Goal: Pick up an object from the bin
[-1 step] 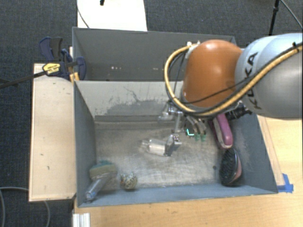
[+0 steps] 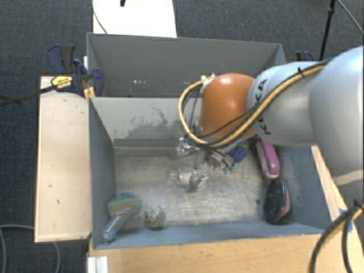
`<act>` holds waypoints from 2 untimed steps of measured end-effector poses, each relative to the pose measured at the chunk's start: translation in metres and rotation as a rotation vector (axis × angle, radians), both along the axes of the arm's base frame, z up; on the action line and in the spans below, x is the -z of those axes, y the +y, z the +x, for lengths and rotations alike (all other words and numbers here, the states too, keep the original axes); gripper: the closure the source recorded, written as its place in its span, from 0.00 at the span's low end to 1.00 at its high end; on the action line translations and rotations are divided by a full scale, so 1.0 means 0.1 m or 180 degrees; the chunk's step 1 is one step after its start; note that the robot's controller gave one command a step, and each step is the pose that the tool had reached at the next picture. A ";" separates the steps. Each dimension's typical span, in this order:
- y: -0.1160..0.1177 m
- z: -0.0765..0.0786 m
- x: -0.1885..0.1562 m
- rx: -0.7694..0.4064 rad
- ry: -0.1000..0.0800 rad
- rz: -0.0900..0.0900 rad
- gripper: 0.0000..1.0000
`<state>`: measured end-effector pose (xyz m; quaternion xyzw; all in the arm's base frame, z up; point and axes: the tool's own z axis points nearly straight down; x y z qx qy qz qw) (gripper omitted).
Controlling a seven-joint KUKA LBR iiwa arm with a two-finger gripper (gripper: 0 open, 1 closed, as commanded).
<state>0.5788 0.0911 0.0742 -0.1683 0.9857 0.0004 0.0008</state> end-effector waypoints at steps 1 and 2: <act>0.01 0.01 -0.03 0.0018 -0.0011 0.0005 1.00; 0.07 0.16 -1.49 0.0158 -0.0036 0.0006 1.00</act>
Offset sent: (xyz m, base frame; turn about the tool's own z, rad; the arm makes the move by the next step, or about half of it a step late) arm 0.0000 0.0000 0.0000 0.0000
